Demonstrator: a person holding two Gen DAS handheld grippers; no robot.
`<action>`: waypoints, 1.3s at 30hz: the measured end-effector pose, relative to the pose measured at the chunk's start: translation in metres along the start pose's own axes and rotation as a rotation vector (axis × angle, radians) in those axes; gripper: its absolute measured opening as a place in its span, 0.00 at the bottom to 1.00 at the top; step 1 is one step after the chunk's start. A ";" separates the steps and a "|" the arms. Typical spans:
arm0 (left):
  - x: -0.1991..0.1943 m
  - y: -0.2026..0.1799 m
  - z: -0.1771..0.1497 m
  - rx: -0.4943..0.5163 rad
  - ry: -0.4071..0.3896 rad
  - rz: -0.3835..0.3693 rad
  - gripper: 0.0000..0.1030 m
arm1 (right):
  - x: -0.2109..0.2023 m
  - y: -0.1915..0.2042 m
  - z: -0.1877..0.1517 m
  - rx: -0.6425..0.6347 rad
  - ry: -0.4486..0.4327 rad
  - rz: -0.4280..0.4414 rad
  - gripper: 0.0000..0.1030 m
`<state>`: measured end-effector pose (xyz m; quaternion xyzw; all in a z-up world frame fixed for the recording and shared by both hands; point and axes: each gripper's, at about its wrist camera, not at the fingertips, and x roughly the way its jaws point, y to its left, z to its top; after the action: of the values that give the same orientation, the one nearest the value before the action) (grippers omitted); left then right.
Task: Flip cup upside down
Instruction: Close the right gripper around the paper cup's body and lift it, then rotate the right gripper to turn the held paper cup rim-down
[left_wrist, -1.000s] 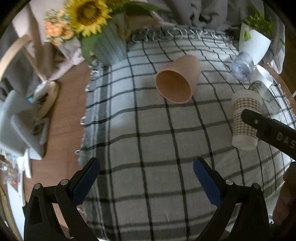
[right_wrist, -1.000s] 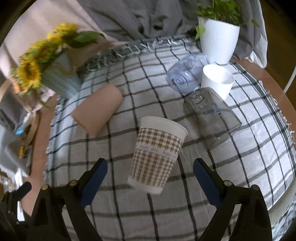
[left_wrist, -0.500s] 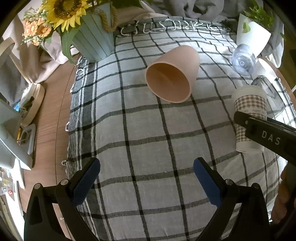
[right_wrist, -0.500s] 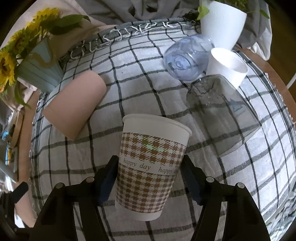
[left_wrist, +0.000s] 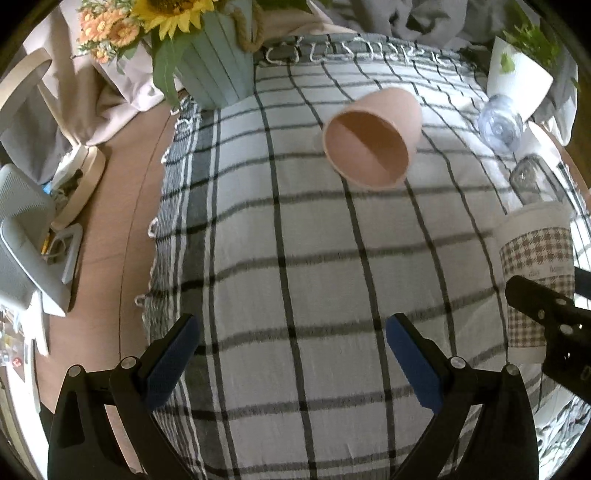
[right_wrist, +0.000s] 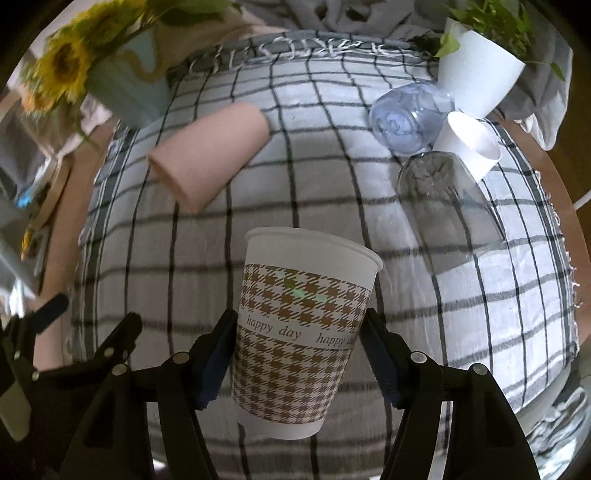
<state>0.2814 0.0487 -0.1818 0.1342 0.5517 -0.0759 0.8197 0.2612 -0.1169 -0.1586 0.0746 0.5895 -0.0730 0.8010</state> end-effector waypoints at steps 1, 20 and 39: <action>0.000 -0.002 -0.003 0.006 0.005 0.001 1.00 | 0.000 0.003 -0.003 -0.014 0.001 -0.002 0.65; 0.000 -0.028 -0.044 -0.086 0.093 0.108 1.00 | 0.023 -0.006 -0.027 -0.212 0.087 0.029 0.65; -0.025 -0.036 -0.053 -0.157 0.073 0.117 1.00 | -0.029 -0.022 -0.043 -0.239 -0.035 0.131 0.77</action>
<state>0.2154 0.0302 -0.1818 0.1040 0.5768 0.0205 0.8100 0.2083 -0.1287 -0.1438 0.0156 0.5739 0.0490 0.8173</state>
